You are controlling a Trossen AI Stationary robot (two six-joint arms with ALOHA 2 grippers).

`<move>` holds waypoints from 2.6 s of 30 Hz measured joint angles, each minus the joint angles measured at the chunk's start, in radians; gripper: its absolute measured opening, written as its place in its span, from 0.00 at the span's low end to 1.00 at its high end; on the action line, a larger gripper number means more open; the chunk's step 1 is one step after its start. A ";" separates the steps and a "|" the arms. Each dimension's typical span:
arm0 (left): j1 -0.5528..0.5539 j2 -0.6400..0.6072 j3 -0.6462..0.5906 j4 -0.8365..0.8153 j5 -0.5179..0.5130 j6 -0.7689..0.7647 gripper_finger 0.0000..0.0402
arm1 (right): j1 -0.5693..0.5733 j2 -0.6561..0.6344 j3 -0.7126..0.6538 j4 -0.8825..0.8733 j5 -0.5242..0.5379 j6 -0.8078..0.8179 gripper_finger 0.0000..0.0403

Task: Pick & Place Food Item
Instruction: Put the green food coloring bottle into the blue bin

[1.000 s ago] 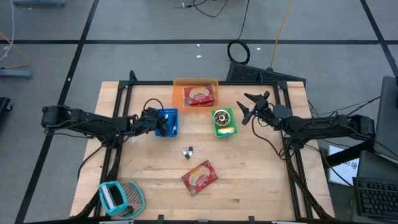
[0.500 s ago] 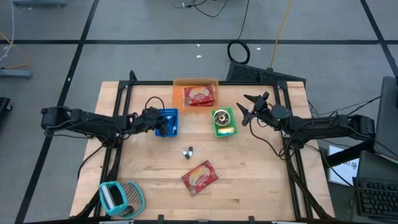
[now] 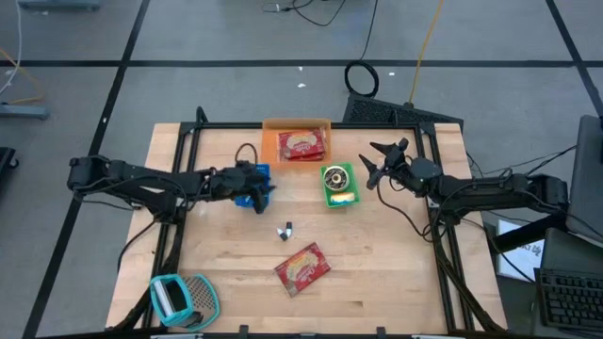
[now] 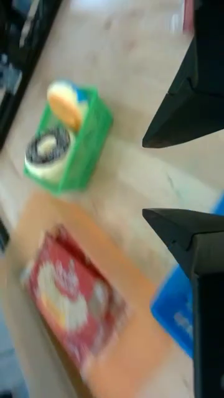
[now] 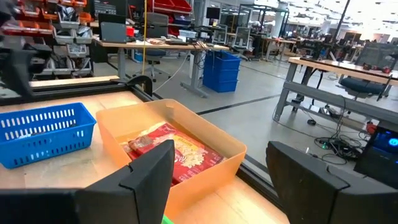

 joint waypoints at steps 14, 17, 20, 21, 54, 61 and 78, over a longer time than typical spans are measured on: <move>-0.242 0.297 0.213 -0.105 0.094 0.186 0.51 | 0.000 0.000 0.000 0.001 -0.001 -0.038 0.60; -0.263 0.342 0.213 -0.132 0.092 0.168 0.56 | 0.000 0.000 0.000 0.001 -0.001 -0.060 0.60; -0.280 0.386 0.213 -0.148 0.092 0.151 0.60 | 0.000 0.000 0.000 0.001 -0.001 -0.063 0.60; -0.288 0.401 0.213 -0.148 0.092 0.155 0.61 | 0.000 0.000 0.000 0.001 -0.001 -0.064 0.60; -0.323 0.531 0.211 -0.092 0.170 0.330 0.46 | 0.000 0.000 0.000 0.001 0.000 0.077 0.60; -0.320 0.534 0.209 -0.059 0.178 0.231 0.28 | 0.000 0.000 0.000 0.001 -0.001 0.076 0.60; -0.318 0.368 0.209 -0.068 0.091 0.163 0.18 | 0.001 0.000 0.000 0.000 -0.106 0.073 0.60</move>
